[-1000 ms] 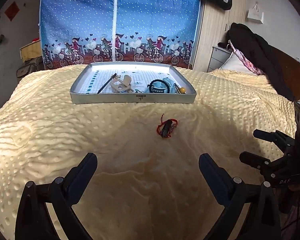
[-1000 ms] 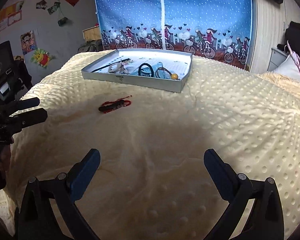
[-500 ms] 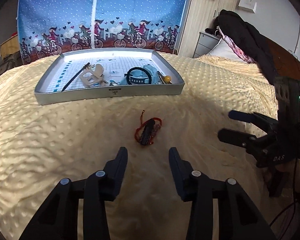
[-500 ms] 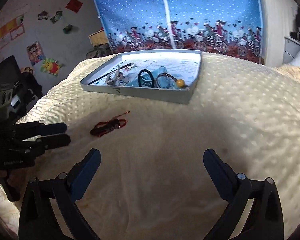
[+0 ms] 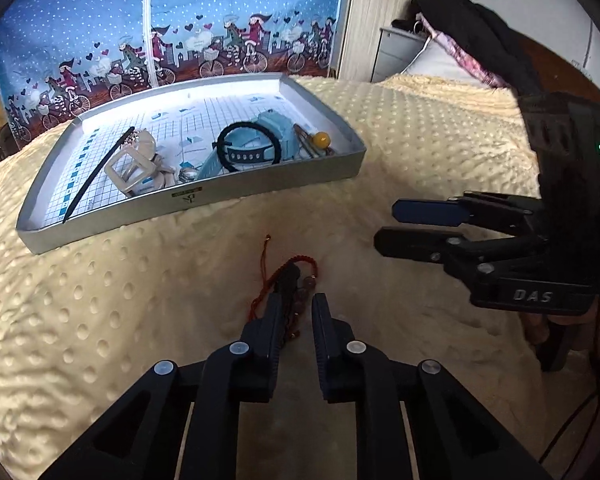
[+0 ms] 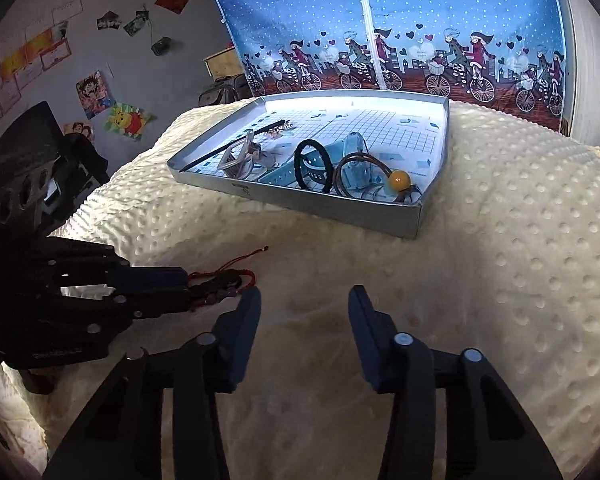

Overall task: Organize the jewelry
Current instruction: 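Grasp the black beaded chain with the left tool and lift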

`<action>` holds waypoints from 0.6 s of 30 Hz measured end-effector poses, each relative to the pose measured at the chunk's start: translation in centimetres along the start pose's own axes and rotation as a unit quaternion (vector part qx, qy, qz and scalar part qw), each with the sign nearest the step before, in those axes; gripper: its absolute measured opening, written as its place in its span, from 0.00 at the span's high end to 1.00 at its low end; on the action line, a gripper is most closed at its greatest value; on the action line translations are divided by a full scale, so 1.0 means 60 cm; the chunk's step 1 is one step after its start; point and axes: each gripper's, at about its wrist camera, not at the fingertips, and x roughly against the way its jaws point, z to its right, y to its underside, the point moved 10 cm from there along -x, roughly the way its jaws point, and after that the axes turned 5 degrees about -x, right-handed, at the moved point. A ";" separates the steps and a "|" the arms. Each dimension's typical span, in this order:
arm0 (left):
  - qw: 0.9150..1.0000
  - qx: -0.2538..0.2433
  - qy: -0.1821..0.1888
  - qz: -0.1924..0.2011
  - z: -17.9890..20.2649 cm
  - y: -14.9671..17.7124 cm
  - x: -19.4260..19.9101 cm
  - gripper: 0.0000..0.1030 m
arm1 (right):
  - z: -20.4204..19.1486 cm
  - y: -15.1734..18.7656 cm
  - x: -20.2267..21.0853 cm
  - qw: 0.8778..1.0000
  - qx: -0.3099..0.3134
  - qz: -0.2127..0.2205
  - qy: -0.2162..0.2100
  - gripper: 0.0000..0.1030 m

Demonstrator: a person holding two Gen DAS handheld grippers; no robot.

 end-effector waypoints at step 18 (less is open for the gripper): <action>0.997 0.050 0.041 -0.031 -0.013 0.026 -0.022 0.89 | -0.017 0.009 -0.022 0.999 0.006 -0.018 -0.029 0.62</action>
